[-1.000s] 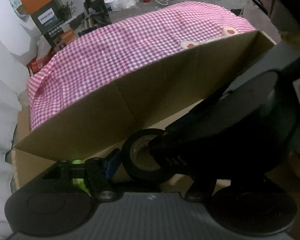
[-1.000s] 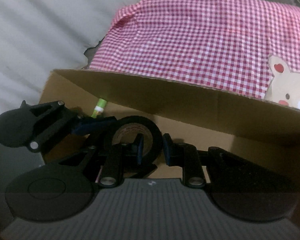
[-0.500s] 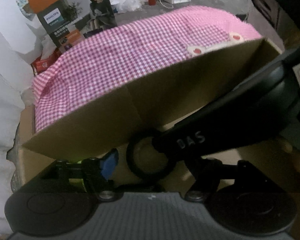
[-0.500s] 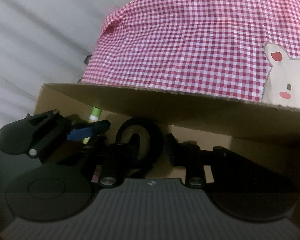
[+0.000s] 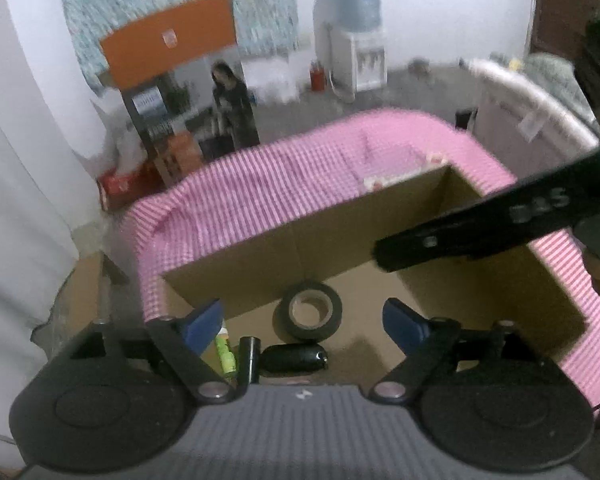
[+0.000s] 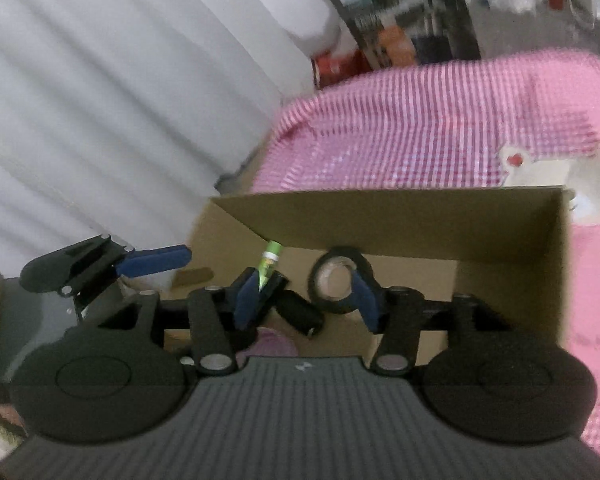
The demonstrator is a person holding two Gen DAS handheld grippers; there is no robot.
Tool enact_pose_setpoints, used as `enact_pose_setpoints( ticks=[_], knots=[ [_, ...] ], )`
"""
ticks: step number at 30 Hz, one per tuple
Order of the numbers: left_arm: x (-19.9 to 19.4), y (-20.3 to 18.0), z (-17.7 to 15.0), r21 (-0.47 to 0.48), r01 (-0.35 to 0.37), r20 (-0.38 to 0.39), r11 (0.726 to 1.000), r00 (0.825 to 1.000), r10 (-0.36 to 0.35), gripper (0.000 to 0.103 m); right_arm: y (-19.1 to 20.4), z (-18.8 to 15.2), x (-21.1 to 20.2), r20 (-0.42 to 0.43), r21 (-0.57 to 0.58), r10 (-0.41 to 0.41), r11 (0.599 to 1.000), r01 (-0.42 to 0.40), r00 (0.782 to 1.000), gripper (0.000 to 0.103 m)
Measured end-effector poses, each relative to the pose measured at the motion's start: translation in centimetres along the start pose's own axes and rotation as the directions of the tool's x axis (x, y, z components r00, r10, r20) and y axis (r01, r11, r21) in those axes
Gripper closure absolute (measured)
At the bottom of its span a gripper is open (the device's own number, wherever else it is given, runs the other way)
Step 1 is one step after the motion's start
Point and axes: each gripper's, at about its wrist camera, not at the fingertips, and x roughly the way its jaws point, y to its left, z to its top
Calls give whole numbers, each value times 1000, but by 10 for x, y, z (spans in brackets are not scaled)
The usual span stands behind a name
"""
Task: Organize rigid objects
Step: 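Carry the black tape roll into the box and open the right gripper, then reach the right gripper to the white supplement bottle and close on it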
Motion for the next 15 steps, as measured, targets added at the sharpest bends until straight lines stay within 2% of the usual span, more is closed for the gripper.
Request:
enact_pose_setpoints(
  ticks=[1,6,11,15],
  knots=[
    [-12,-1,-3,-9,1,18,1000,1000,-1,13,5,-6,-14,30,-10,3,1000,-3,1000,45],
    [-68,-5,-31,-47,26,110,999,994,-21,9,29,-47,-76,173,-55,21,998,-11,985,23],
    [-111,-18,-71,-71,54,190,996,981,-39,6,45,-103,-117,262,-52,50,998,-37,964,18],
    [-128,-34,-104,-73,29,225,997,974,-12,5,58,-143,-130,297,-47,75,997,-64,952,16]
  ],
)
